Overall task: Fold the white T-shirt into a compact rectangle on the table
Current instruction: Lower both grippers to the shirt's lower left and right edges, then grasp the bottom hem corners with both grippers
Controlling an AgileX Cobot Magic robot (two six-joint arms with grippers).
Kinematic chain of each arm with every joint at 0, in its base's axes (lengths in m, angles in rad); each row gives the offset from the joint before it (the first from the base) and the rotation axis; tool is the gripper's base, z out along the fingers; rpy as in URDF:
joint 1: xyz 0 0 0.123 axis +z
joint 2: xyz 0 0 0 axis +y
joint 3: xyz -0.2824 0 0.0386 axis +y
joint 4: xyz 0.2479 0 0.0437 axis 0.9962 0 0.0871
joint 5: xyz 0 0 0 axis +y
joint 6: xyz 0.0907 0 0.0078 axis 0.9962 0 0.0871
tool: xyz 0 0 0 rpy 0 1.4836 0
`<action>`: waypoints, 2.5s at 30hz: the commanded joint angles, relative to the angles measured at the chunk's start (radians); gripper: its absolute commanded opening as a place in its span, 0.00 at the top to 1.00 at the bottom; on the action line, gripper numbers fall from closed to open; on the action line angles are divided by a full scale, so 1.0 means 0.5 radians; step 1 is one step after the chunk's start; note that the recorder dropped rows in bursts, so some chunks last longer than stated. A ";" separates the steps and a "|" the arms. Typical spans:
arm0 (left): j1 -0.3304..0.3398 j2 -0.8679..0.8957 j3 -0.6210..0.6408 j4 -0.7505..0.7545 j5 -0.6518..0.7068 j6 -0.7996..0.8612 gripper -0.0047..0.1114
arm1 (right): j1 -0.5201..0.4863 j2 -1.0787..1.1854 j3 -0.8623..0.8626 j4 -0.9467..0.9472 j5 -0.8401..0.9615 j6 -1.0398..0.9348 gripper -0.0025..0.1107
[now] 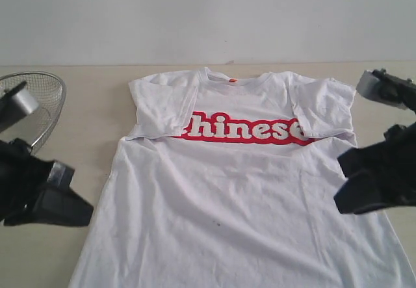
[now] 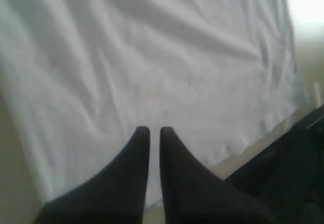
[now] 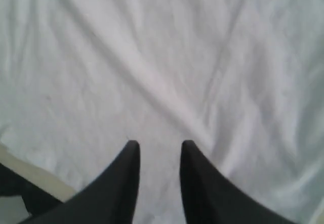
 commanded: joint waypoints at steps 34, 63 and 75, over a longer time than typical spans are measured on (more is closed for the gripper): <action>-0.013 0.571 0.285 0.513 -0.074 -0.406 0.38 | -0.005 0.181 0.412 -1.032 -0.122 0.935 0.54; -0.013 0.929 0.285 0.192 -0.135 -0.179 0.38 | -0.005 0.625 0.412 -0.720 -0.265 0.652 0.54; -0.013 0.937 0.282 0.025 -0.177 -0.039 0.40 | -0.005 0.625 0.412 -0.542 -0.283 0.495 0.54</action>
